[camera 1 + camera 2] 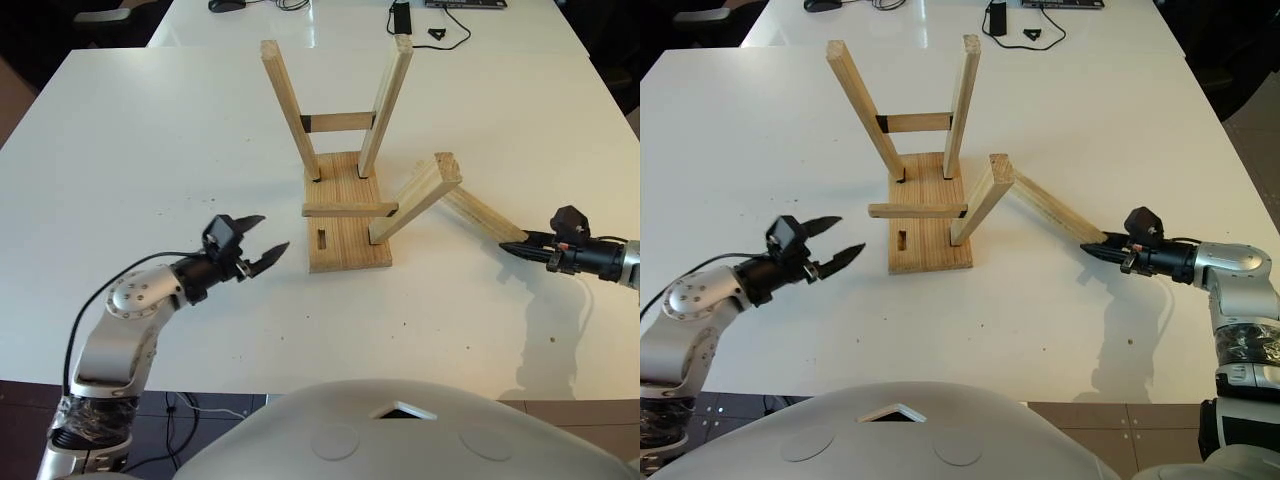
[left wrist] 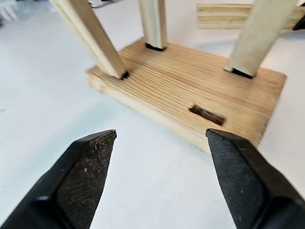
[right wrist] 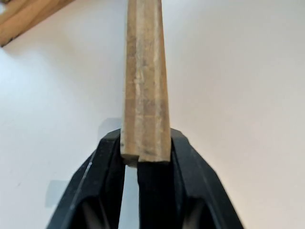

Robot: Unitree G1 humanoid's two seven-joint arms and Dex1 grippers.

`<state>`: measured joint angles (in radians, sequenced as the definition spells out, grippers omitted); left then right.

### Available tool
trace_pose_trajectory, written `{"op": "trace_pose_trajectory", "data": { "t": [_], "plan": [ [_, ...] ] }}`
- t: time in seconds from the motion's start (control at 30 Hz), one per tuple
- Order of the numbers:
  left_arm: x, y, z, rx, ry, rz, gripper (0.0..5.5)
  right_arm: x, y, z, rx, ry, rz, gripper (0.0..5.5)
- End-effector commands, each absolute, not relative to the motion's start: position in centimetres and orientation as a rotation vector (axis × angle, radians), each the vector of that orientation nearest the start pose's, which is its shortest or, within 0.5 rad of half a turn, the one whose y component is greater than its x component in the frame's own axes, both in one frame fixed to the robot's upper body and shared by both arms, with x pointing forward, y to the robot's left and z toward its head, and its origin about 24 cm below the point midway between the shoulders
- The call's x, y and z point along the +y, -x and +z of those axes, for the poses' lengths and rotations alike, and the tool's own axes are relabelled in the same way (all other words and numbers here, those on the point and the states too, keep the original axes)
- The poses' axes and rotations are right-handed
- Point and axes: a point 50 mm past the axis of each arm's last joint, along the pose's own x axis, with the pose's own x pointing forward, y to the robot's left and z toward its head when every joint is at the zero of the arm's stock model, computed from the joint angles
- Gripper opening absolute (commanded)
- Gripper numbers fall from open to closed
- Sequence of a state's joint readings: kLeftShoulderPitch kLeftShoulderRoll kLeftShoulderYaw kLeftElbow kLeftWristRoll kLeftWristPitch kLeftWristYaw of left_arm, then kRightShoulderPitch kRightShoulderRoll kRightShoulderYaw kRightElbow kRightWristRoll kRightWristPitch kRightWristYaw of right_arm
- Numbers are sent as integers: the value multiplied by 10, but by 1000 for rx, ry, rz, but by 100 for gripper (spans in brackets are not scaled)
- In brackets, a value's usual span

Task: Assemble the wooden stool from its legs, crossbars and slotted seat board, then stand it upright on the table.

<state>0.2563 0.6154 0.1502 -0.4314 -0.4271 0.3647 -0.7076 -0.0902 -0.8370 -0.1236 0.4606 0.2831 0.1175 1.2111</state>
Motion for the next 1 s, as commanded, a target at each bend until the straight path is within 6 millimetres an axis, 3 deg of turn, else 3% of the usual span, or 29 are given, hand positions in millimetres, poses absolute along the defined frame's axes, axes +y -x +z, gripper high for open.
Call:
{"op": "trace_pose_trajectory", "data": {
  "t": [0.03, 0.13, 0.23, 0.33, 0.5, 0.67, 1.0],
  "plan": [
    [235, -212, 139, 63, -91, -605, 348, -331, -257, 92, 332, 215, 617, 106],
    [222, -226, 175, -69, -69, -602, 348, -320, -279, 125, 117, 278, 493, 106],
    [195, -239, 209, -202, -27, -634, 348, -289, -293, 167, -140, 357, 438, 106],
    [165, -251, 238, -304, 63, -684, 348, -254, -297, 205, -374, 443, 407, 106],
    [131, -266, 264, -360, 243, -749, 348, -210, -294, 243, -645, 555, 402, 106],
    [117, -271, 280, -403, 355, -825, 348, -183, -290, 255, -756, 605, 484, 106],
    [101, -254, 275, -398, 310, -1131, 348, -161, -286, 236, -716, 599, 732, 106]
  ]
}}
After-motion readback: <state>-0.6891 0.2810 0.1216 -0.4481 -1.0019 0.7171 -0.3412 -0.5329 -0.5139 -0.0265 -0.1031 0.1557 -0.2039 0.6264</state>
